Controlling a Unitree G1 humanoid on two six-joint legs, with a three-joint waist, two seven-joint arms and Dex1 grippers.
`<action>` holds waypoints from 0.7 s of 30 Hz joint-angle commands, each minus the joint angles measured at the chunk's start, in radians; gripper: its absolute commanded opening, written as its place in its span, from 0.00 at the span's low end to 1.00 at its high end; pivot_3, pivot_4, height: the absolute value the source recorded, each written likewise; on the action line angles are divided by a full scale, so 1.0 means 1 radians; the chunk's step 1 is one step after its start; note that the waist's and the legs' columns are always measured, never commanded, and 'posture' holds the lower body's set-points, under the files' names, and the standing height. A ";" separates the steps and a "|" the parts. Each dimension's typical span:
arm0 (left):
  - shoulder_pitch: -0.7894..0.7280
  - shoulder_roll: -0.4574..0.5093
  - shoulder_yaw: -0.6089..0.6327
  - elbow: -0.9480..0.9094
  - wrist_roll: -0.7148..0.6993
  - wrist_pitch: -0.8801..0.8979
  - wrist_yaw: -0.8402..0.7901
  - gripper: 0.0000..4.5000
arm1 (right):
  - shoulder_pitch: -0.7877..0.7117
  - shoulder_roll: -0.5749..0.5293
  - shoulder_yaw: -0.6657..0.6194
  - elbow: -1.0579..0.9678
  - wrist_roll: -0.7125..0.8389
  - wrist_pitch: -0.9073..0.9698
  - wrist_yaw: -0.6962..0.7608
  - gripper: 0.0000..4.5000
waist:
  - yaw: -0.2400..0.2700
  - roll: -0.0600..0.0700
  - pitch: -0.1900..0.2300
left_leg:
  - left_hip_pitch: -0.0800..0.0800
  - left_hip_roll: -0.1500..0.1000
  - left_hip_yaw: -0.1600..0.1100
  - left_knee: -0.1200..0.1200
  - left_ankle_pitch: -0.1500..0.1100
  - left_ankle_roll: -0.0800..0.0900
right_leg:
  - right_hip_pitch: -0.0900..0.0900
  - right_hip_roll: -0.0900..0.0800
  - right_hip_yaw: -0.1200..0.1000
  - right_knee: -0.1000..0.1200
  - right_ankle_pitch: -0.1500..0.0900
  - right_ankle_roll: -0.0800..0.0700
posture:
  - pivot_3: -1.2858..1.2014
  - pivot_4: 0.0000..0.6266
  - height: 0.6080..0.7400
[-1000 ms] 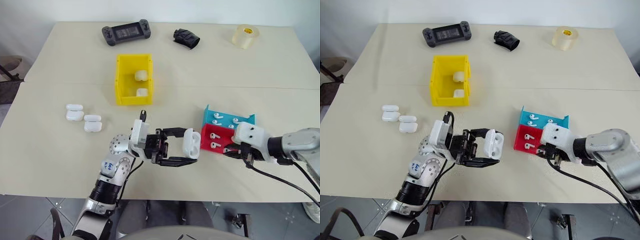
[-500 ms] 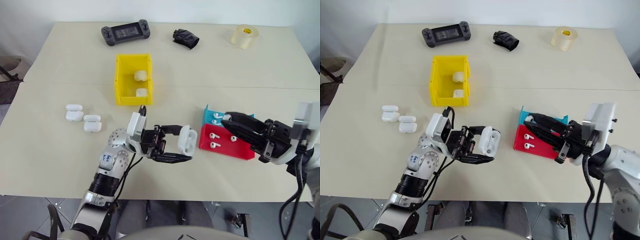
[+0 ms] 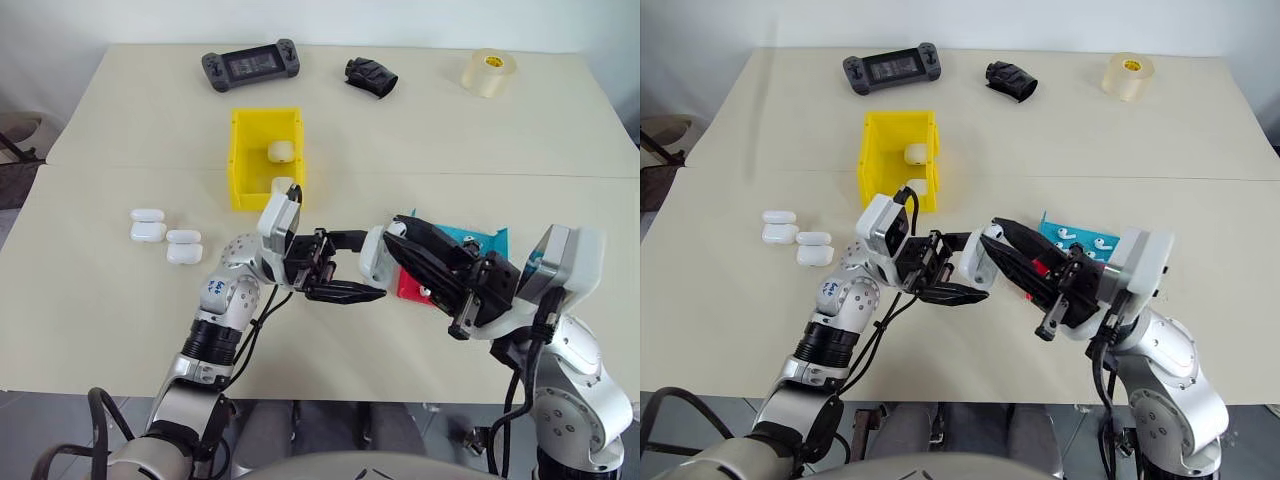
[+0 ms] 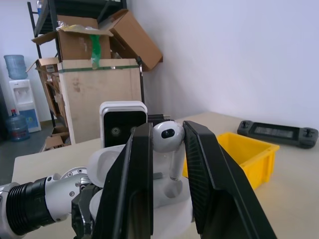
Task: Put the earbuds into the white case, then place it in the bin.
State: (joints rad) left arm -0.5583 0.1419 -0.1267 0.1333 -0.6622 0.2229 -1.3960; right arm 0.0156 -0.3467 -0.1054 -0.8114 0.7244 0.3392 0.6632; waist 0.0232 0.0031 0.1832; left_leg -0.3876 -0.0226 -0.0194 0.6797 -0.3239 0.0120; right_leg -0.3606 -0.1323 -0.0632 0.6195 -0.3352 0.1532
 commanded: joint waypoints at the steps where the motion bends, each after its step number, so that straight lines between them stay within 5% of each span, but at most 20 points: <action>1: -0.016 -0.009 0.019 -0.016 -0.025 0.007 -0.002 0.63 | 0.011 0.006 0.021 -0.004 -0.006 -0.053 0.001 0.12 | 0.000 0.000 0.000 | 0.000 0.000 0.000 0.000 0.000 0.000 | 0.000 0.000 0.000 0.000 0.000 0.000 | 0.52 0.24 1.00; 21: -0.010 -0.013 0.038 -0.035 -0.034 0.020 -0.013 0.63 | 0.013 0.003 0.077 0.122 -0.039 -0.149 0.013 0.12 | 0.000 0.000 0.000 | 0.000 0.000 0.000 0.000 0.000 0.000 | 0.000 0.000 0.000 0.000 0.000 0.000 | 0.52 0.24 1.00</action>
State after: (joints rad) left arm -0.5587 0.1371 -0.1046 0.1331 -0.6629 0.2508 -1.3964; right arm 0.0204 -0.3439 -0.0250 -0.6979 0.6894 0.1956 0.6820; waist 0.0229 0.0031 0.1832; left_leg -0.3876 -0.0224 -0.0192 0.6796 -0.3240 0.0121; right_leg -0.3608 -0.1324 -0.0630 0.6195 -0.3352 0.1531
